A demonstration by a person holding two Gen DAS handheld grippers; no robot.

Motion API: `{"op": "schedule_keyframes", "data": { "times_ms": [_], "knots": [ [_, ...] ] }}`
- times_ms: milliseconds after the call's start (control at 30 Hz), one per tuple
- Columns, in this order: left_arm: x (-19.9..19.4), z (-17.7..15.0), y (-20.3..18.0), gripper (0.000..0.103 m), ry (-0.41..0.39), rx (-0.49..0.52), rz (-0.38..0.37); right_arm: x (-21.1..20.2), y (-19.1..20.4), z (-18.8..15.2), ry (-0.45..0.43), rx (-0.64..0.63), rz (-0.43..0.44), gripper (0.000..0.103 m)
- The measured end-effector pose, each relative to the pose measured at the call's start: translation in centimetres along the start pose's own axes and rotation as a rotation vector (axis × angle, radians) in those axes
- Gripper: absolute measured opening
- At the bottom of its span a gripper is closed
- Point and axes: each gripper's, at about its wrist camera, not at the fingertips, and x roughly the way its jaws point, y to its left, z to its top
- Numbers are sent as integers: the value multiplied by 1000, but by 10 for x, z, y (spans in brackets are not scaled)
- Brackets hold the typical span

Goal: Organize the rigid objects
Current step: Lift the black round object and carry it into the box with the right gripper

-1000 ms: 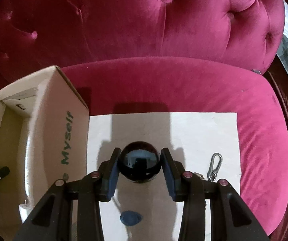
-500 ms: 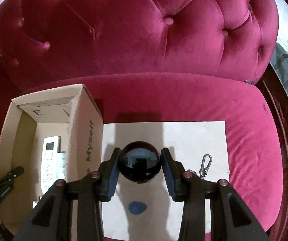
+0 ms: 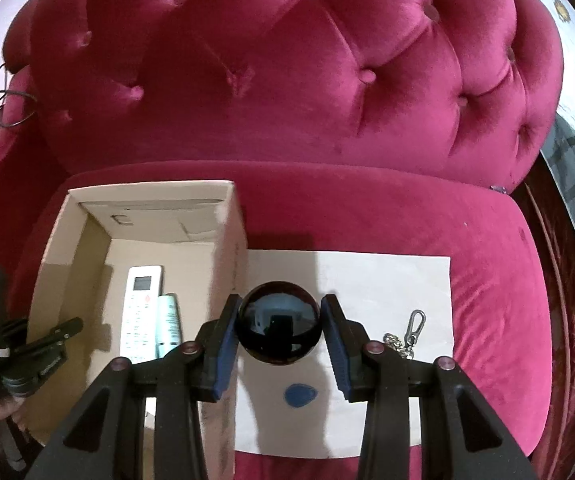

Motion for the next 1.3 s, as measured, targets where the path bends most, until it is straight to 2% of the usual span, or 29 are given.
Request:
{"op": "schedule_keyframes", "data": {
  "times_ms": [567, 1067, 1300],
  "knots": [
    [1, -1, -1, 16, -1, -1, 3, -16, 61, -3, -12, -99, 72, 43],
    [-1, -1, -1, 16, -1, -2, 2, 8, 103, -20, 40, -154, 133, 43],
    [0, -1, 0, 16, -1, -2, 3, 29, 116, -38, 98, -160, 151, 43]
  ]
}}
